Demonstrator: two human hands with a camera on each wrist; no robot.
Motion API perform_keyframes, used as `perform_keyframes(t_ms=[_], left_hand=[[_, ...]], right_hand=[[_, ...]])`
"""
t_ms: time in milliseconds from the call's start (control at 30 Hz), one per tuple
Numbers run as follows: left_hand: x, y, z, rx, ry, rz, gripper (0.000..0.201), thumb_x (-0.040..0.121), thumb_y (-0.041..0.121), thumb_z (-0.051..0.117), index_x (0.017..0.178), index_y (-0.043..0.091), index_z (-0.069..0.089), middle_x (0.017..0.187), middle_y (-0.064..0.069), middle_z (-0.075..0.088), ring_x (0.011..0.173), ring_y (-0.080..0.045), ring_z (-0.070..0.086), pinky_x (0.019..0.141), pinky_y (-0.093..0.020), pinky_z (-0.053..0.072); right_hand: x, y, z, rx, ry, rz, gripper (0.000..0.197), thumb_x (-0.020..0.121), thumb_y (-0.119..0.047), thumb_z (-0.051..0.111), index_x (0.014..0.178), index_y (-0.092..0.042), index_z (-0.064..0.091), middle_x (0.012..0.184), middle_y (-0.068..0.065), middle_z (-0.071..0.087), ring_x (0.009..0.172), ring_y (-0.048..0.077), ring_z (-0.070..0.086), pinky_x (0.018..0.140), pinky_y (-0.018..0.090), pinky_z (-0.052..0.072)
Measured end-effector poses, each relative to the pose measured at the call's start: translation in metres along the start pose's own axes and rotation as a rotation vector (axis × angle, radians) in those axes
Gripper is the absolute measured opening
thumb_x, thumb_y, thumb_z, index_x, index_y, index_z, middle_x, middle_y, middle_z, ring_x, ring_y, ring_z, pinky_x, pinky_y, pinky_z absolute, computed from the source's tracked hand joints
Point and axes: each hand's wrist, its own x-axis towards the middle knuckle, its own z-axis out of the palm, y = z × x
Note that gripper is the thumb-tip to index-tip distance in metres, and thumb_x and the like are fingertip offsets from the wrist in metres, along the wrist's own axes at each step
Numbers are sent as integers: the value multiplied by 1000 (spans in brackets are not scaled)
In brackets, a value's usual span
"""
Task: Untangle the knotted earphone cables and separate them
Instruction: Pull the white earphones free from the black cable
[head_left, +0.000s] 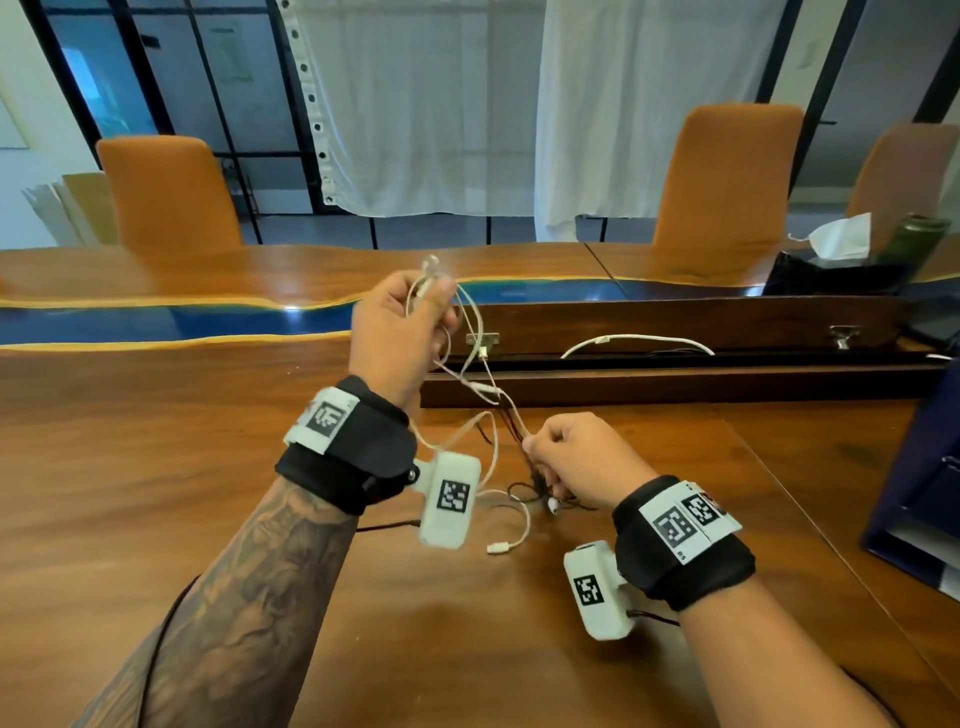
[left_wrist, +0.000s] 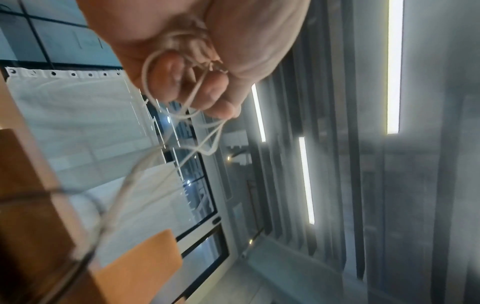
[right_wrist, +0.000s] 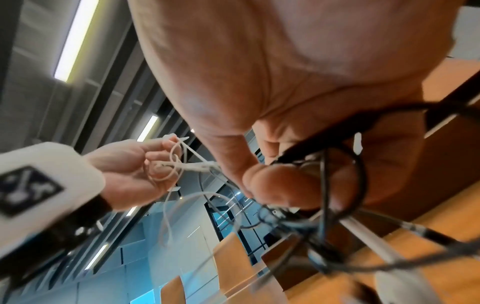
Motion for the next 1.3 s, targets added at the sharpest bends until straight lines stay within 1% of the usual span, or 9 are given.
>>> perform_keyframes(t_ms=[167,333,467,767,933,1033,1100,1167,1300], left_hand=[[18,15,-11,-63,139,110,10,102,16,57,92,14,59,67,3,60,48,-9,47,44,-20,39],[15,10,-7,-4,188,253,6,101,15,59,96,18,61,76,-1,64,73,-13,62,66,-28,53],[18,5,-12,104,196,243,4,101,14,58,97,12,59,72,-1,59,60,-8,56,60,-24,52],[4,-46,-31,839,-247,-105,15,92,23,69,79,17,66,73,2,64,67,-16,57,62,-29,47],[-8,-56,-36,1323,-469,-295,45,90,39,65,132,23,59,135,0,57,122,-23,56,102,-40,49],[-12,-50,-32,1198,-427,-100,62,91,23,61,150,19,41,158,0,37,146,-22,32,120,-42,30],[-18,-44,-22,961,-429,-11,55,94,14,58,147,22,47,152,3,44,140,-14,41,116,-32,33],[-24,-43,-12,839,-508,-78,47,96,20,59,142,24,53,142,8,52,119,-8,58,100,-24,43],[-31,-58,-3,960,-718,-182,38,94,35,67,130,24,64,130,9,63,119,-10,59,102,-28,46]], right_hand=[[1,3,-1,-75,54,-4,27,96,-25,63,72,-15,56,71,3,66,54,10,60,66,33,54],[3,7,-5,-158,33,37,36,91,-26,67,63,-17,47,70,3,56,60,16,51,63,28,45],[0,16,-12,-96,44,71,31,92,-22,65,65,-16,52,68,3,66,60,16,57,68,32,50],[-7,15,-28,-65,147,-178,22,100,-31,61,80,-23,65,81,-16,67,81,-3,59,69,23,41],[-6,11,-29,1,121,-248,13,103,-30,55,95,-25,64,70,-33,58,70,-11,54,71,21,40],[-5,6,-26,-18,119,-270,12,103,-29,55,97,-26,65,74,-21,59,69,-12,54,71,19,39],[-5,3,-24,3,122,-274,12,103,-28,55,96,-25,65,70,-21,58,66,-12,54,70,18,38],[-4,0,-23,44,136,-285,13,103,-27,55,94,-25,64,67,-26,59,65,-11,54,71,22,40],[-2,-4,-22,128,178,-325,15,103,-28,55,90,-26,63,67,-24,59,64,-3,53,71,32,46]])
